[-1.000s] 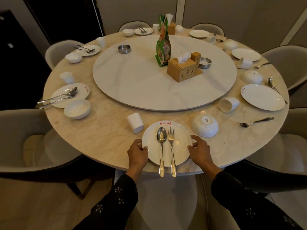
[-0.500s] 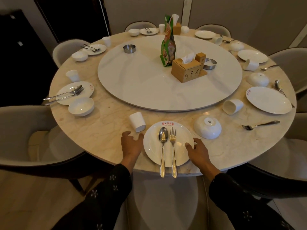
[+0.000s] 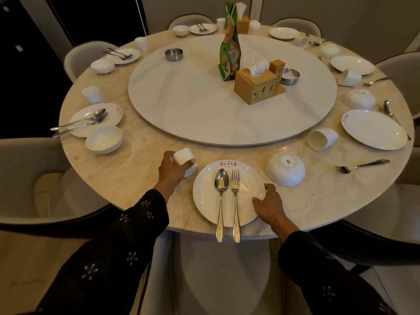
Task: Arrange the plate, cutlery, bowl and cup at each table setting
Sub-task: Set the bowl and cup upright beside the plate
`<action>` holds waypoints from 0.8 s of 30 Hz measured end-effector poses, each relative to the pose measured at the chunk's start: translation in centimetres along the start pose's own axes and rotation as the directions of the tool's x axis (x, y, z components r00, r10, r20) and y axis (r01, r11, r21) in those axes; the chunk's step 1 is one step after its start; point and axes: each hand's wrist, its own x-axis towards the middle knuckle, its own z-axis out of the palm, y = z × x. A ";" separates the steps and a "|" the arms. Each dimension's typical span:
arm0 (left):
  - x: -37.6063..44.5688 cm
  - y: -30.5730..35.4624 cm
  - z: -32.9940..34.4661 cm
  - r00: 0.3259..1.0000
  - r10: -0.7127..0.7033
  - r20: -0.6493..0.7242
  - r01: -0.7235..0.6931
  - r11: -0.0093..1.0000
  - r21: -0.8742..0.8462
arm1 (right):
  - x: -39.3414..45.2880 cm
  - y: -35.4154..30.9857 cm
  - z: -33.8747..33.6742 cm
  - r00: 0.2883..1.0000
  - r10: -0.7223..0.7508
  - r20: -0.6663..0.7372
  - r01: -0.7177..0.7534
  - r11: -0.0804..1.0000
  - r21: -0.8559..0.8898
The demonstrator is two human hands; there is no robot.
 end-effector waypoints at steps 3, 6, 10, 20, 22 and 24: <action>0.8 -0.4 -0.8 0.994 0.009 0.107 -0.004 0.999 -0.050 | 0.2 -0.1 0.0 1.000 0.019 0.002 -0.019 1.000 -0.013; 1.1 -0.3 -2.1 0.972 0.128 0.198 -0.129 0.992 -0.005 | 0.3 -0.2 0.0 1.000 0.015 -0.002 -0.015 1.000 -0.018; 1.7 0.0 -4.1 0.914 0.267 0.305 -0.321 0.936 0.143 | 0.3 -0.2 0.1 1.000 0.014 -0.011 -0.014 1.000 -0.021; 3.9 0.2 -5.6 0.783 0.318 0.534 -0.532 0.787 0.313 | 0.2 -0.3 0.1 1.000 0.017 -0.008 -0.018 1.000 -0.019; 4.3 0.4 -5.6 0.772 0.325 0.546 -0.558 0.757 0.339 | 0.2 -0.4 0.1 1.000 0.017 -0.005 -0.017 1.000 -0.015; 4.5 0.7 -5.6 0.770 0.319 0.552 -0.562 0.748 0.353 | 0.2 -0.4 0.1 1.000 0.017 -0.001 -0.017 1.000 -0.013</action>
